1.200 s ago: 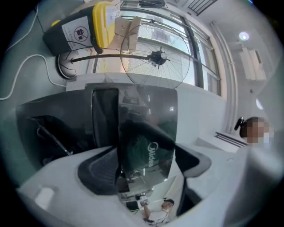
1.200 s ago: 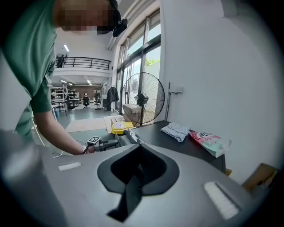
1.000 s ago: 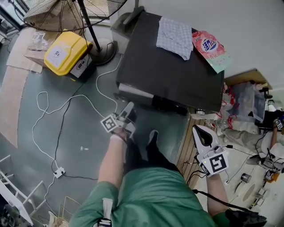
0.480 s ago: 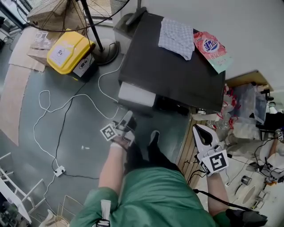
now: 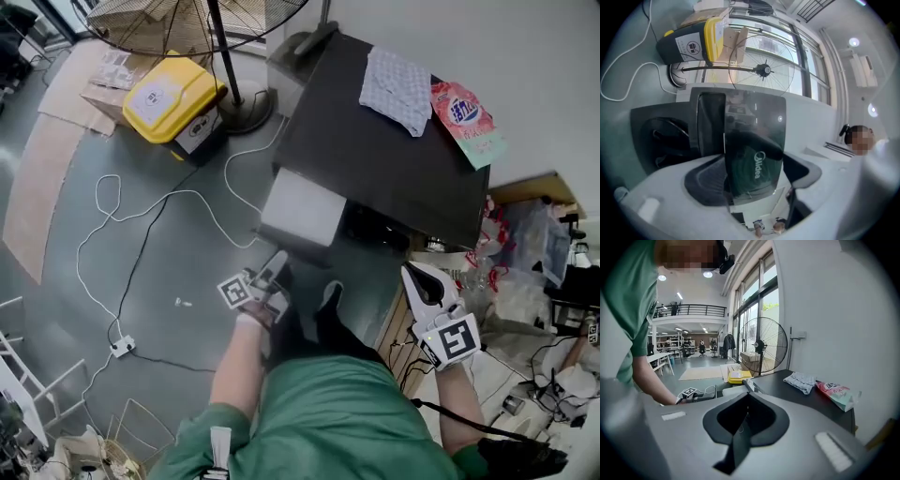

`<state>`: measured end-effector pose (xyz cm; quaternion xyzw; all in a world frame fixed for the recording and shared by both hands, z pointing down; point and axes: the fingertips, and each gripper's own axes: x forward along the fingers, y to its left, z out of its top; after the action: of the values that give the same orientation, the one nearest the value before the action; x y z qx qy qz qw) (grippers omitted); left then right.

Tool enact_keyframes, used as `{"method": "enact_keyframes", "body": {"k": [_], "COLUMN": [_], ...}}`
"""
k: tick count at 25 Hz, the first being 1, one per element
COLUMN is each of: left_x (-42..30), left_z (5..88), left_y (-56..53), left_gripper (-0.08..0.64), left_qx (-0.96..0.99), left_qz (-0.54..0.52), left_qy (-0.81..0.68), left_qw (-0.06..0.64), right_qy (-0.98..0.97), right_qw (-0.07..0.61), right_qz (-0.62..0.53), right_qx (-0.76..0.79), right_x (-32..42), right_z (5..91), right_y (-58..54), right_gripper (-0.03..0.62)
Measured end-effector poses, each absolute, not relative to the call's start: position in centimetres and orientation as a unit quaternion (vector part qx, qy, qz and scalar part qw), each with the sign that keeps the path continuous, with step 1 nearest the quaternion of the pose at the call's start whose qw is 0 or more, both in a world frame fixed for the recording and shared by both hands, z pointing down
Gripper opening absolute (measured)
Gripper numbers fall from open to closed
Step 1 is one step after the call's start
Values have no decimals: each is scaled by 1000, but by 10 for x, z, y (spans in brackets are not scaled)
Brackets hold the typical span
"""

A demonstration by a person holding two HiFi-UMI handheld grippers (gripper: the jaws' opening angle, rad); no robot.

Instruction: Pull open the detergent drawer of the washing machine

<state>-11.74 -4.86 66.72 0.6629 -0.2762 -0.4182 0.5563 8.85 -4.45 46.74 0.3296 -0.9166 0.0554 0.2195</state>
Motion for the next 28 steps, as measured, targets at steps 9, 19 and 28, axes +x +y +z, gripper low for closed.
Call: {"method": "enact_keyframes", "body": {"k": [9, 19, 28], "left_x": [-123, -136, -159], "left_z": [676, 589, 464], "left_y": [-24, -15, -80], "left_gripper": [377, 341, 236], "left_qx": [651, 767, 811], "left_qz": [-389, -233, -24], "left_qy": [-317, -375, -535], "left_qw": [569, 466, 236], "right_qy": [-930, -924, -905], "right_qw": [206, 129, 68], "right_qz": [49, 99, 118], "right_qx": [300, 347, 402], "right_x": [82, 99, 118], "right_z": [462, 441, 406], "right_y": [-52, -96, -143], "right_gripper": [-3, -3, -3]}}
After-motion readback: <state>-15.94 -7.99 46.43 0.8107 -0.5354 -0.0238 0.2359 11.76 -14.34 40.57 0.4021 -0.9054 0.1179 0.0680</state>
